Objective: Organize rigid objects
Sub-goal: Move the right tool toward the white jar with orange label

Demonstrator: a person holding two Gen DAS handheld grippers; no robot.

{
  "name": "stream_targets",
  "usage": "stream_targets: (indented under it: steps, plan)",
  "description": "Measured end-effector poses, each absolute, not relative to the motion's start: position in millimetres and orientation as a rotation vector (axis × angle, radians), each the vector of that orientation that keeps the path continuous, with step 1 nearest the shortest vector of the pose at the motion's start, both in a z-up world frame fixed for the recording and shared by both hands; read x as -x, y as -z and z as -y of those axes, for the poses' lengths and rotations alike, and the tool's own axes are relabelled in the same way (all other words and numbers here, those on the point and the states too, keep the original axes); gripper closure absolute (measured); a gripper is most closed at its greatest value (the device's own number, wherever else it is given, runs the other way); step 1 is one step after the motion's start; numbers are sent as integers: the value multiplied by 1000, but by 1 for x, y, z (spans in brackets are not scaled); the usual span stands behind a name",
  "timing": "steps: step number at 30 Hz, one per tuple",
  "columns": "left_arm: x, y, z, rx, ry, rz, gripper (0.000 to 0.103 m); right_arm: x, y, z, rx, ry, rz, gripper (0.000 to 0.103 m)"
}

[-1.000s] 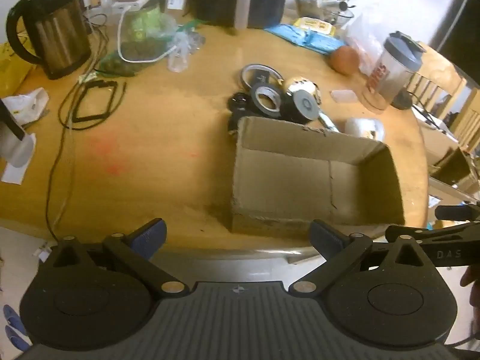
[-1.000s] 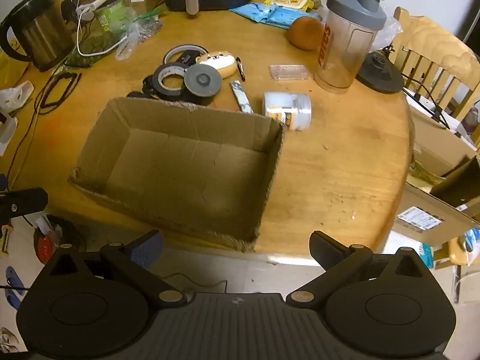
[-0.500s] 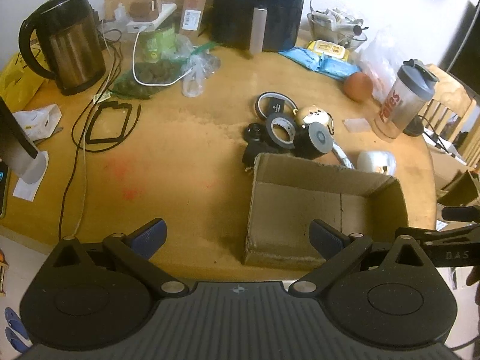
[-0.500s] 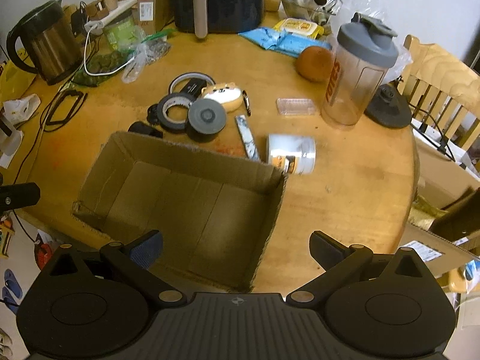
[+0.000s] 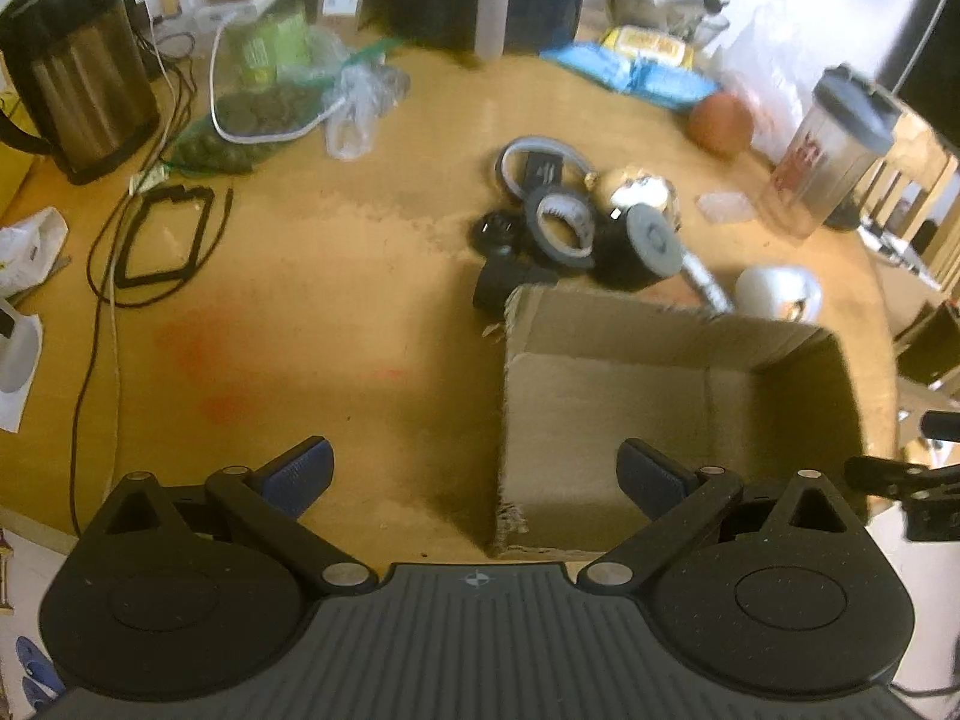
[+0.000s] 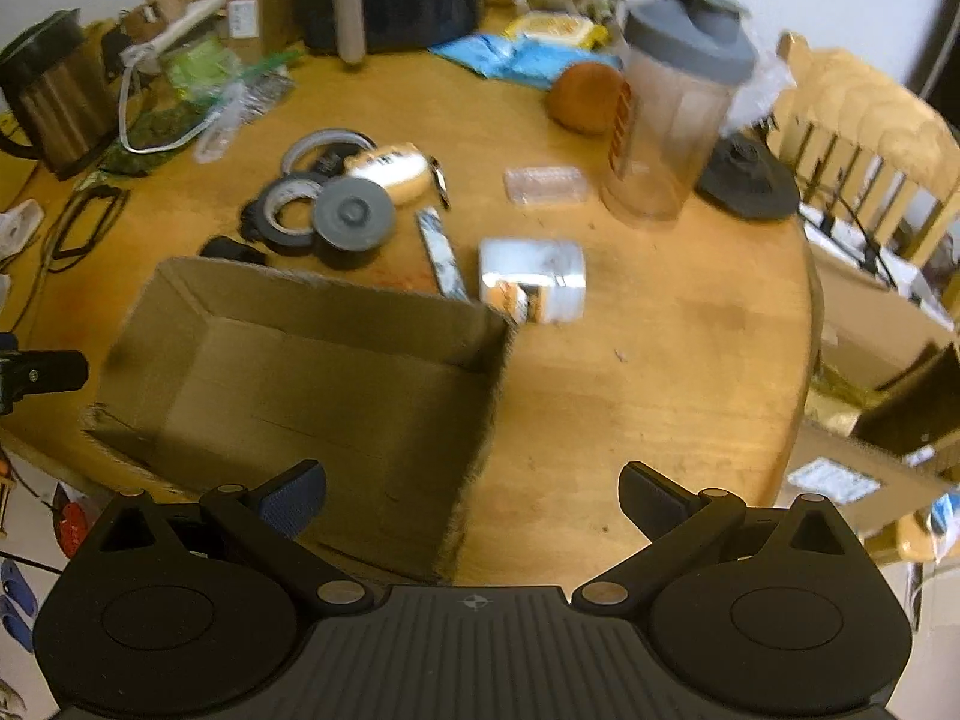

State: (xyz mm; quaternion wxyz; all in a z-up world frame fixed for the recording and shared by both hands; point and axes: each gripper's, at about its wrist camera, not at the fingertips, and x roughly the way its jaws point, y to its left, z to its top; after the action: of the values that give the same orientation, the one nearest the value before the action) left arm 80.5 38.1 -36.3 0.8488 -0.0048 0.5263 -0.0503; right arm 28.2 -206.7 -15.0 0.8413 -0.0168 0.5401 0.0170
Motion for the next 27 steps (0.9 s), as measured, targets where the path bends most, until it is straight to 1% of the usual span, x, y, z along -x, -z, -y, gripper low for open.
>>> stream_targets:
  steps: [3, 11, 21, 27]
  plan:
    - [-86, 54, -48, -6, 100, -1151, 0, -30, 30, 215, 8, -20, -1172, 0]
    - [-87, 78, -64, -36, 43, -1229, 0, -31, 57, 238, -28, 32, -1252, 0]
    - [-77, 74, -62, 1, 51, -1232, 0, -37, 63, 253, -45, 29, -1263, 0]
    - [-79, 65, -63, 55, 65, -1209, 1, -40, 54, 248, -23, 17, -1237, 0]
